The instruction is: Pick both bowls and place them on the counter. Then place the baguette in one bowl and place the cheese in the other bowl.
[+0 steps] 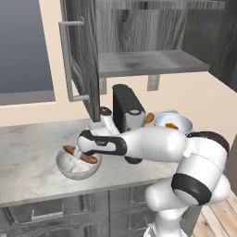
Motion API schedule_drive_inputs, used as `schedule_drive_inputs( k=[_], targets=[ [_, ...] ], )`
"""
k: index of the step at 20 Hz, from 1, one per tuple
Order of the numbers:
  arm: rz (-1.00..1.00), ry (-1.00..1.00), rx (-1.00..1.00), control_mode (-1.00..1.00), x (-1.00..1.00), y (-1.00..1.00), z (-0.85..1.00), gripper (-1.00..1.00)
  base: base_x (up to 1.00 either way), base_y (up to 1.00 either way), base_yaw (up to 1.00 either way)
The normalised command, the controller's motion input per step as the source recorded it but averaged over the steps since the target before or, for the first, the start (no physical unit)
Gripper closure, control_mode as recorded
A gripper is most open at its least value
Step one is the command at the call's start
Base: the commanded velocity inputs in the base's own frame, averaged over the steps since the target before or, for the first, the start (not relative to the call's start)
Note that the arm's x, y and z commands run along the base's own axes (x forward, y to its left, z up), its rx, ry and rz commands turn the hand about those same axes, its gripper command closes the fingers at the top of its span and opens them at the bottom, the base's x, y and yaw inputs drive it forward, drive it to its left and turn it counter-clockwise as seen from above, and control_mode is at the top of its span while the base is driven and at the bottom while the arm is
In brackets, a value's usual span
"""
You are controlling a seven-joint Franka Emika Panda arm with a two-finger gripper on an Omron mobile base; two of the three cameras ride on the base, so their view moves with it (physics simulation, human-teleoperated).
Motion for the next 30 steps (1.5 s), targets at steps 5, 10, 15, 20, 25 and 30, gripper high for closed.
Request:
schedule_drive_inputs(
  k=[5,10,15,20,25,30],
  targets=[
    [-0.04,-0.05,0.01,-1.0,-0.27,-0.14,0.37,-1.0,0.0,0.0,0.0],
    [-0.06,-0.05,0.0,-1.0,-0.48,-0.3,0.28,-1.0,0.0,0.0,0.0],
    [-0.05,-0.07,0.01,-1.0,-0.5,-0.46,0.22,-1.0,0.0,0.0,0.0],
    [-0.06,-0.07,0.04,-1.0,-0.55,-0.52,0.24,-1.0,0.0,0.0,0.0],
    [-0.06,-0.07,0.05,-1.0,-0.68,-0.52,0.17,-1.0,0.0,0.0,0.0],
    [-0.04,-0.1,0.04,-1.0,-0.74,-0.37,0.37,-1.0,0.0,0.0,0.0]
  ],
)
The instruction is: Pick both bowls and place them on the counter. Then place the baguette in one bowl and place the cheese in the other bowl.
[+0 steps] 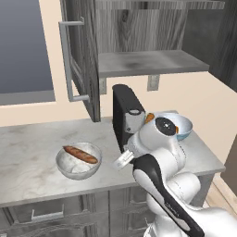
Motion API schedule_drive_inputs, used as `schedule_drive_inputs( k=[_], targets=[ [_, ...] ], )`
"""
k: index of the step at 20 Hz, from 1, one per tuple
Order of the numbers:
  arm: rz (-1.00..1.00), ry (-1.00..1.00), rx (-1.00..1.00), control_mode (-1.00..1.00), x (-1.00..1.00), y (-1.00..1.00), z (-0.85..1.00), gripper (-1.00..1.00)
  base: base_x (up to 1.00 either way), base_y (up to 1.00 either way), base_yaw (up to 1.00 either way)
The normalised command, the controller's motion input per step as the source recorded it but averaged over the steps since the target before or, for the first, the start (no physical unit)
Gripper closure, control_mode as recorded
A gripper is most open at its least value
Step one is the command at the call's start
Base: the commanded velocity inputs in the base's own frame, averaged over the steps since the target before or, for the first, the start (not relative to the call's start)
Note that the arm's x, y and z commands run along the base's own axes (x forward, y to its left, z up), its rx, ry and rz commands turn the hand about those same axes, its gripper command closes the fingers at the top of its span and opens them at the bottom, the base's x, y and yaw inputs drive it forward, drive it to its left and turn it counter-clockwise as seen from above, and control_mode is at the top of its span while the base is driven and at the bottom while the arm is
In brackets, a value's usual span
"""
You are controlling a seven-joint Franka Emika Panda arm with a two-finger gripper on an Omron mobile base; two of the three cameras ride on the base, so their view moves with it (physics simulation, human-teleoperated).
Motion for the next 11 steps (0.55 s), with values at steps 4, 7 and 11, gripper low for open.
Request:
schedule_drive_inputs(
  k=[4,7,11],
  targets=[
    [-0.03,-0.1,0.02,-1.0,-0.72,-0.25,0.44,-1.0,0.0,0.0,0.0],
    [-0.03,-0.08,0.01,-1.0,-0.67,-0.18,0.36,-1.0,0.0,0.0,0.0],
    [-0.03,-0.08,0.02,-1.0,-0.47,-0.33,0.03,-1.0,0.0,0.0,0.0]
  ],
)
